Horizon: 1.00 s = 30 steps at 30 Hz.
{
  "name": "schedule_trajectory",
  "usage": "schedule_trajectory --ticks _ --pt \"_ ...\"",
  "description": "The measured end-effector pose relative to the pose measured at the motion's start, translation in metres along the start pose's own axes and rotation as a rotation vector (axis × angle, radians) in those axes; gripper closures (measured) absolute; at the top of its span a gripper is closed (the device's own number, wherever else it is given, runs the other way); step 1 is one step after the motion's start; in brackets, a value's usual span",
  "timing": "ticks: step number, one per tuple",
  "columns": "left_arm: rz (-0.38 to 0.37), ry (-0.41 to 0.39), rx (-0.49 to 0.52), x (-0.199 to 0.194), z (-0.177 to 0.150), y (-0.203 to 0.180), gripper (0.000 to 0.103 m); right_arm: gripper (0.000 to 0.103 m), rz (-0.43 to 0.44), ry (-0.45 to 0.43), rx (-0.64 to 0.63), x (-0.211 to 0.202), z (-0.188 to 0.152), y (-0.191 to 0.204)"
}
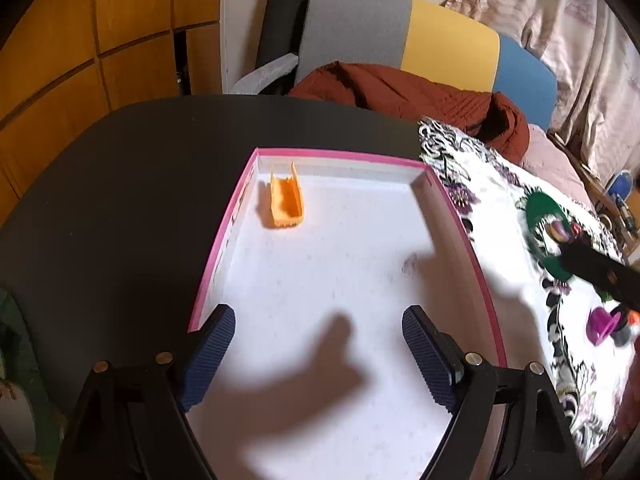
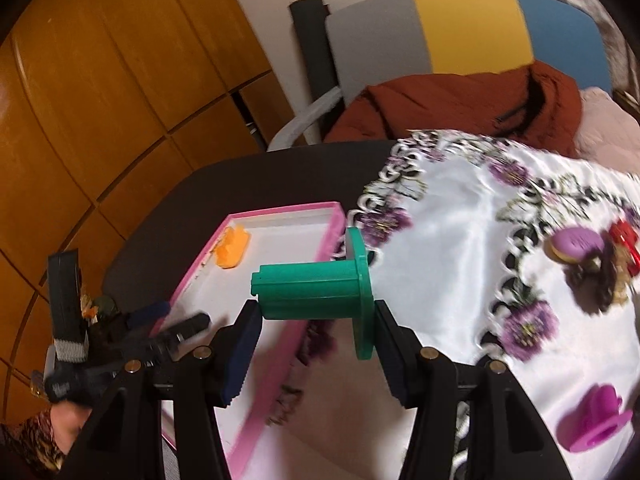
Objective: Organize rigid objects
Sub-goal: 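Lower the green spool into the tray beside the orange piece, release right gripper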
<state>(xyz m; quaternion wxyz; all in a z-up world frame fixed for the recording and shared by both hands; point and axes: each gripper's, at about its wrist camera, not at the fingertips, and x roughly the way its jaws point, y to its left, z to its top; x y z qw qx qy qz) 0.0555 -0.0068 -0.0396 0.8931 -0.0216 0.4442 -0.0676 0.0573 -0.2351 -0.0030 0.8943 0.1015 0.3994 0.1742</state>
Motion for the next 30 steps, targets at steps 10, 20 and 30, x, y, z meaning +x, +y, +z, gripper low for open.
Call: schedule_trajectory --ticks 10,20,30 --pt "0.024 -0.02 0.025 -0.018 -0.018 0.008 0.014 0.047 -0.018 0.089 -0.082 0.064 0.025 0.046" --pt "0.021 -0.021 -0.008 -0.024 -0.025 0.021 0.014 0.047 -0.115 0.189 -0.186 0.13 0.041 0.078" --pt "0.021 -0.014 -0.033 -0.026 -0.029 0.03 0.014 0.047 -0.201 0.211 -0.264 0.166 0.048 0.097"
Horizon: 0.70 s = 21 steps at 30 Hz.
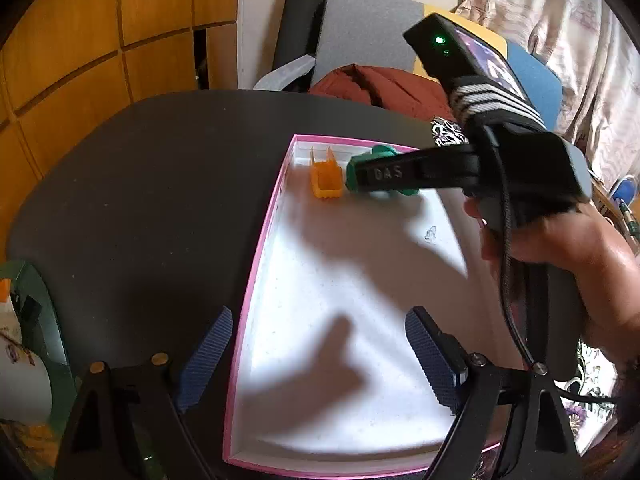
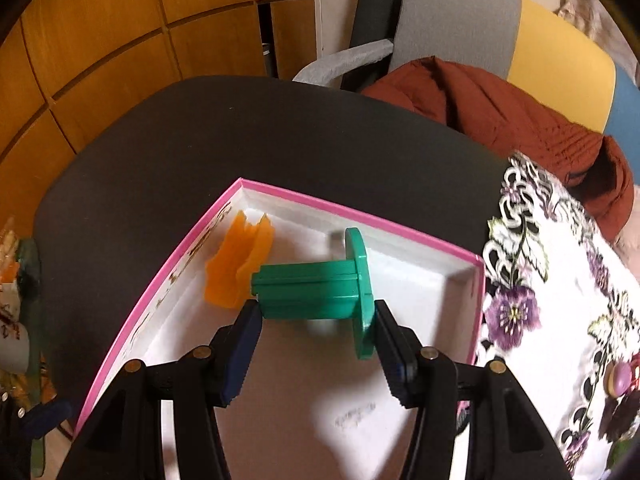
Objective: Organize rigid objects
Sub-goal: 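Lower the green spool into the tray beside the orange piece, release right gripper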
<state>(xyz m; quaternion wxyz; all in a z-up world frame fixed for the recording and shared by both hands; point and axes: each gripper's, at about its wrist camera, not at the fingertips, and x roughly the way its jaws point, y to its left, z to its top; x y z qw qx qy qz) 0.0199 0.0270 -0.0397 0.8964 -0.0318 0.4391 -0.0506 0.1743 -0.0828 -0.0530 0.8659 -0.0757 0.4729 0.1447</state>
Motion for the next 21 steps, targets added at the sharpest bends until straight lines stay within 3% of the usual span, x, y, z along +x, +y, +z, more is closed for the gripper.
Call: schedule_trajectory --ticks 11,21 --pt "0.006 0.019 -0.02 0.003 -0.002 0.008 0.014 0.046 0.036 0.002 0.019 -0.001 -0.002 0.002" --pt "-0.019 0.012 -0.025 0.001 0.0 0.0 0.009 0.046 0.064 -0.079 0.104 -0.06 -0.029 -0.031"
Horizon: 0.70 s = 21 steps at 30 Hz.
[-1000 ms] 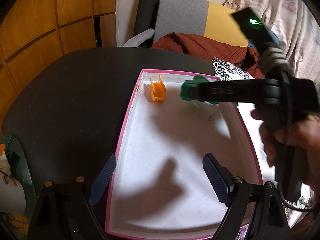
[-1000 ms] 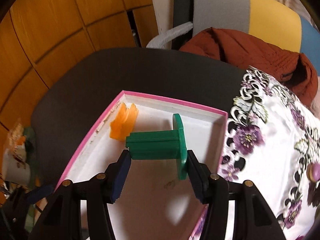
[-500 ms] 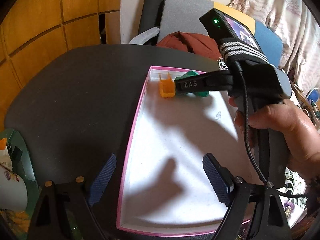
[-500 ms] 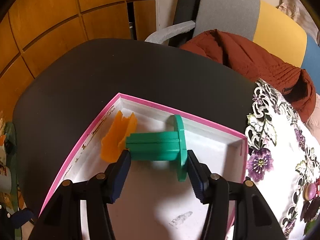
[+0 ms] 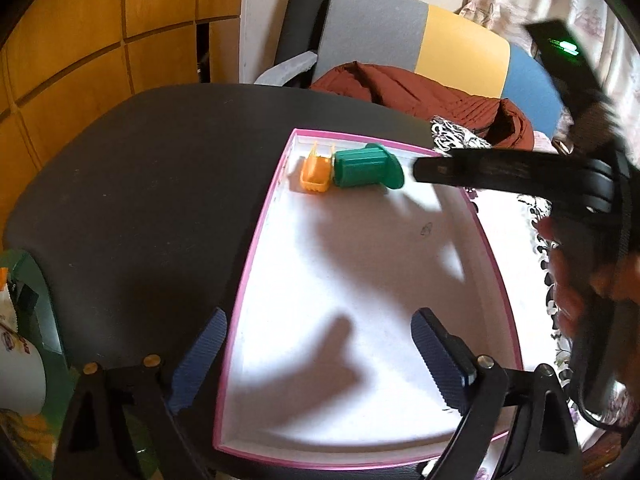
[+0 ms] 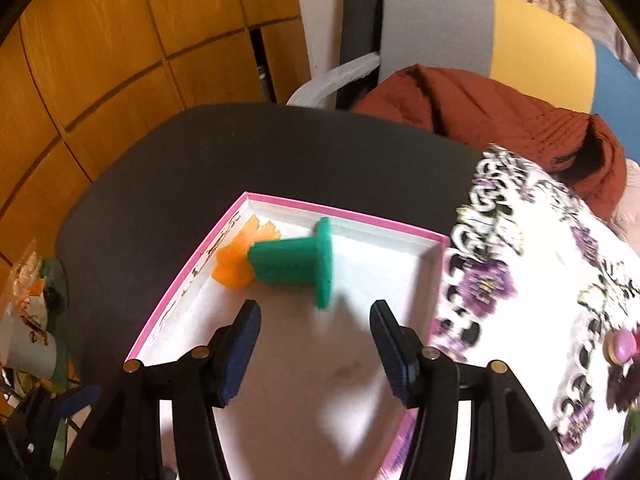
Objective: Organize rigid objects
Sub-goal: 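Lower the green spool into the tray beside the orange piece, release right gripper, then grasp the magenta suction cup with the left gripper while the right gripper grasps the black jar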
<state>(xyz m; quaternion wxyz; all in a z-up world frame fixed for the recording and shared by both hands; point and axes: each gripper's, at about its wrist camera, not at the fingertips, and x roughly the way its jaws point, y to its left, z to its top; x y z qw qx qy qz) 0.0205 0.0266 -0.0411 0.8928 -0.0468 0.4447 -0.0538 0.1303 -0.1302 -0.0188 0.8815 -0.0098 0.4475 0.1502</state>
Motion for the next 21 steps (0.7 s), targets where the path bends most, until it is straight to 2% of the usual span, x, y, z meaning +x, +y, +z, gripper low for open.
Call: schedule_trajectory --ticks 6,16,21 --pt "-0.027 0.003 0.022 -0.003 -0.001 -0.017 0.009 0.046 -0.102 -0.011 0.058 -0.035 -0.026 -0.033" --pt "-0.073 -0.008 0.103 -0.013 -0.006 -0.056 0.008 0.046 -0.207 -0.009 0.165 -0.086 -0.077 -0.095" --pt "-0.129 -0.012 0.153 -0.02 -0.009 -0.081 0.006 0.045 -0.339 -0.031 0.238 -0.115 -0.1 -0.131"
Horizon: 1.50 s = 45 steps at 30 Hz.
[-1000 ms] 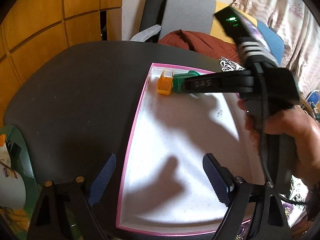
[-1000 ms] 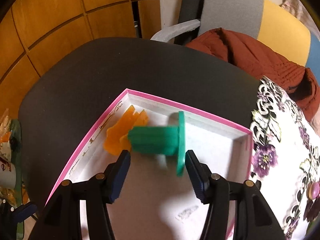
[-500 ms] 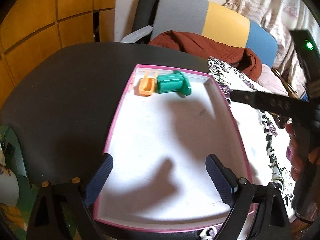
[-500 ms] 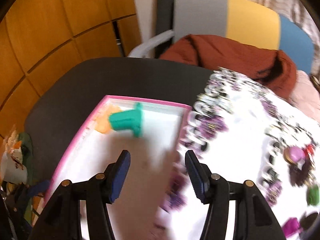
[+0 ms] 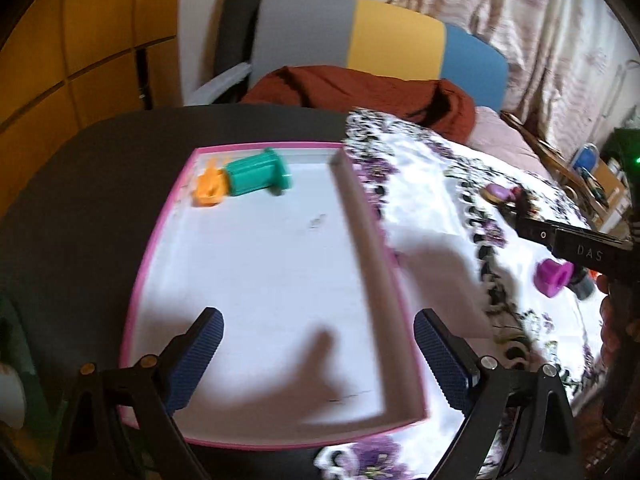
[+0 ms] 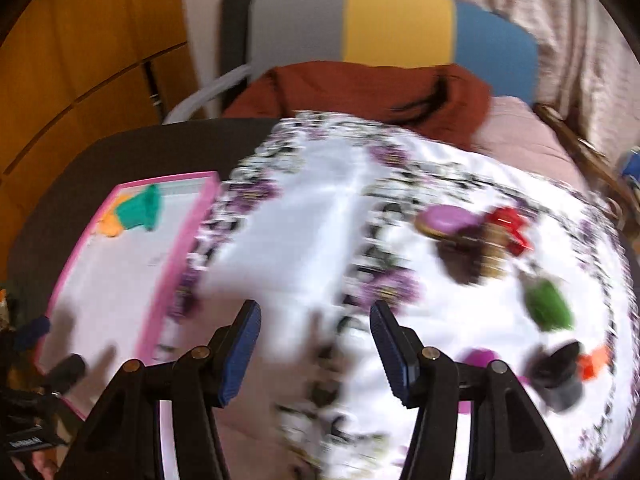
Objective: Organize rigid objects
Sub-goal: 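Grasp the magenta suction cup with the left gripper while the right gripper grasps the black jar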
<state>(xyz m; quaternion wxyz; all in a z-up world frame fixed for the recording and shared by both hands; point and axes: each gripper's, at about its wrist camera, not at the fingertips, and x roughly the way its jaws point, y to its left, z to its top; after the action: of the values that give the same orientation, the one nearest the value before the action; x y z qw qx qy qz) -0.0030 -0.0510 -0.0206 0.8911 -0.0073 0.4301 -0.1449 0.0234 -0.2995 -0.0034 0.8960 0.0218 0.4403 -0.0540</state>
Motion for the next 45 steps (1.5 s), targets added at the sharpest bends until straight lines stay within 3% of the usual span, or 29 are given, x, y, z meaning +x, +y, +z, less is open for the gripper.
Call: schedule_trajectory --ticks 4,7,10,14,18,22,30,34,36,45 --pt "-0.061 0.022 0.032 0.002 0.002 -0.021 0.006 0.045 -0.075 -0.003 0.147 -0.011 -0.009 -0.048" --pt "-0.08 0.018 0.07 0.001 0.004 -0.041 0.006 0.045 -0.203 -0.008 0.231 -0.024 -0.016 -0.084" --pt "-0.098 0.017 0.111 0.001 0.004 -0.06 0.006 0.044 -0.255 -0.015 0.344 -0.035 -0.023 -0.121" --pt "-0.114 0.02 0.157 0.001 0.002 -0.081 0.006 0.031 -0.357 0.022 0.529 -0.041 -0.034 -0.165" --pt "-0.129 0.036 0.179 0.004 -0.002 -0.094 0.006 0.021 -0.335 0.075 0.692 -0.035 -0.05 -0.199" --pt "-0.131 0.044 0.203 0.007 -0.007 -0.103 0.006 0.019 -0.271 0.104 0.783 -0.023 -0.062 -0.212" --pt "-0.141 0.06 0.203 0.011 -0.01 -0.11 0.006 0.019 -0.258 0.12 0.764 0.0 -0.055 -0.221" --pt "-0.145 0.06 0.226 0.012 -0.009 -0.12 0.006 0.02 -0.205 0.129 0.794 0.012 -0.06 -0.229" --pt "-0.146 0.056 0.244 0.013 -0.009 -0.127 0.006 0.028 -0.172 0.146 0.821 0.018 -0.064 -0.232" --pt "-0.181 0.066 0.313 0.028 0.0 -0.176 0.003 0.029 -0.077 0.107 0.823 0.016 -0.064 -0.227"
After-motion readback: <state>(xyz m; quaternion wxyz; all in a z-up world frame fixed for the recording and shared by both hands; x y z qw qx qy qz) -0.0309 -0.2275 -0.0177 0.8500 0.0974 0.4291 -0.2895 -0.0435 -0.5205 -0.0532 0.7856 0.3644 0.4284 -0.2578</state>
